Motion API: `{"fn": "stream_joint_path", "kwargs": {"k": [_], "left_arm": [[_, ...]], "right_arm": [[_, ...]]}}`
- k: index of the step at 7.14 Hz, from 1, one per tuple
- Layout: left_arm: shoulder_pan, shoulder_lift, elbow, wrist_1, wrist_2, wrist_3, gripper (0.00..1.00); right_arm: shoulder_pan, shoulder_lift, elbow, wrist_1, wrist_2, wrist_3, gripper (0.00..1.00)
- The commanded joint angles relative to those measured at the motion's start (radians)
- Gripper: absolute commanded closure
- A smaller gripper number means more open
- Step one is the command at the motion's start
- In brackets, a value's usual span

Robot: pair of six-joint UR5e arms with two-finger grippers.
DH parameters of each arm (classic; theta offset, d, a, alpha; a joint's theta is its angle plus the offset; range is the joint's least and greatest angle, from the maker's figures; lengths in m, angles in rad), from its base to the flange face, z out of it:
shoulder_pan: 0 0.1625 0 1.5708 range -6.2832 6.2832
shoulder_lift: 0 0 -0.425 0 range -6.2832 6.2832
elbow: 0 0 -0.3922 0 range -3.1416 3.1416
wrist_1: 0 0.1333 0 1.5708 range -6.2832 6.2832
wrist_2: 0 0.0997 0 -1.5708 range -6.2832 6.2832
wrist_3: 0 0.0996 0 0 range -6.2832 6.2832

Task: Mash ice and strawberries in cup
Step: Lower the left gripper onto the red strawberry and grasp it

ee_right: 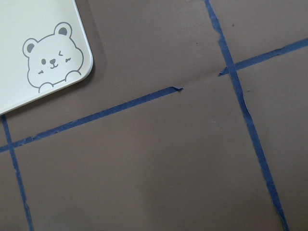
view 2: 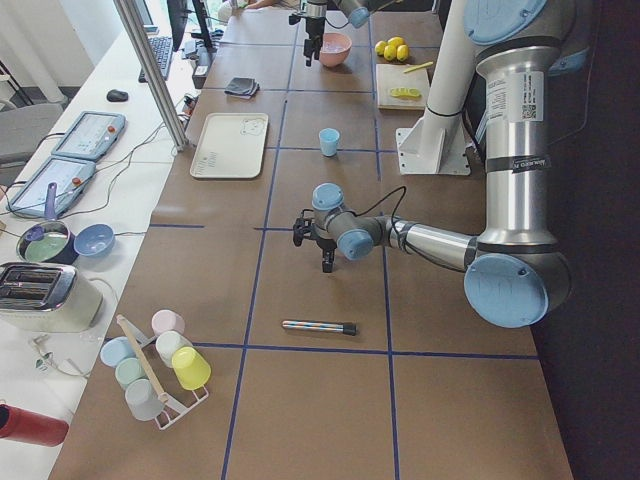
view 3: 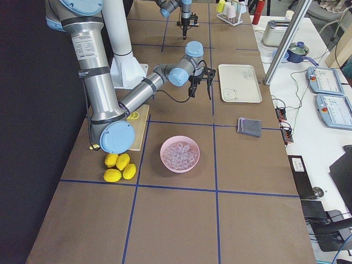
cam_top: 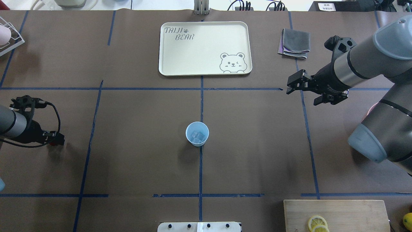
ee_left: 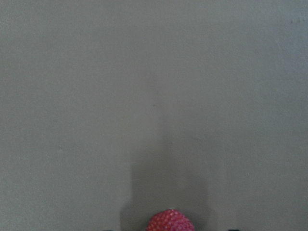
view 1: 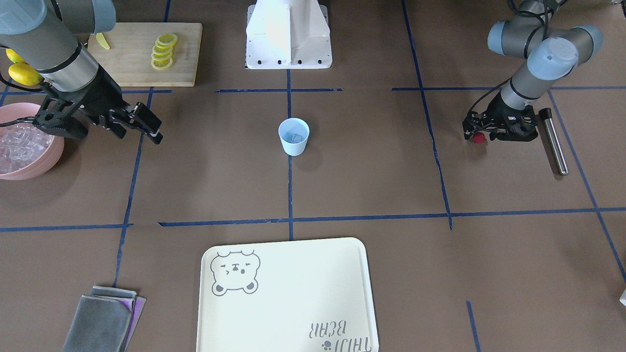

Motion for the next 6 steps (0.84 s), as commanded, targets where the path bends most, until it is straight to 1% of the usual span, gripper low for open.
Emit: {"fn": "stream_joint_path", "kwargs": {"k": [1, 2, 3, 4, 5, 6], "left_arm": [[-0.001, -0.001, -0.001, -0.001, 0.021, 0.0, 0.37], [-0.001, 0.001, -0.001, 0.0, 0.021, -0.001, 0.57], [0.0, 0.001, -0.003, 0.0, 0.02, -0.001, 0.92], [-0.001, 0.001, -0.004, 0.0, 0.014, -0.003, 1.0], [-0.003, -0.001, -0.03, 0.003, 0.008, -0.006, 1.0], [-0.001, -0.007, -0.085, 0.005, 0.001, -0.033, 1.0]], "right_arm": [[0.0, -0.001, 0.003, 0.0, -0.001, 0.0, 0.01], [0.0, -0.001, 0.003, 0.0, -0.001, 0.0, 0.01], [0.0, -0.001, 0.003, 0.0, -0.001, 0.0, 0.01], [0.0, -0.001, 0.005, 0.0, -0.001, 0.0, 0.01], [0.003, 0.0, 0.005, 0.0, 0.002, 0.0, 0.01], [0.02, -0.007, 0.019, -0.003, 0.004, 0.0, 0.01]]}}
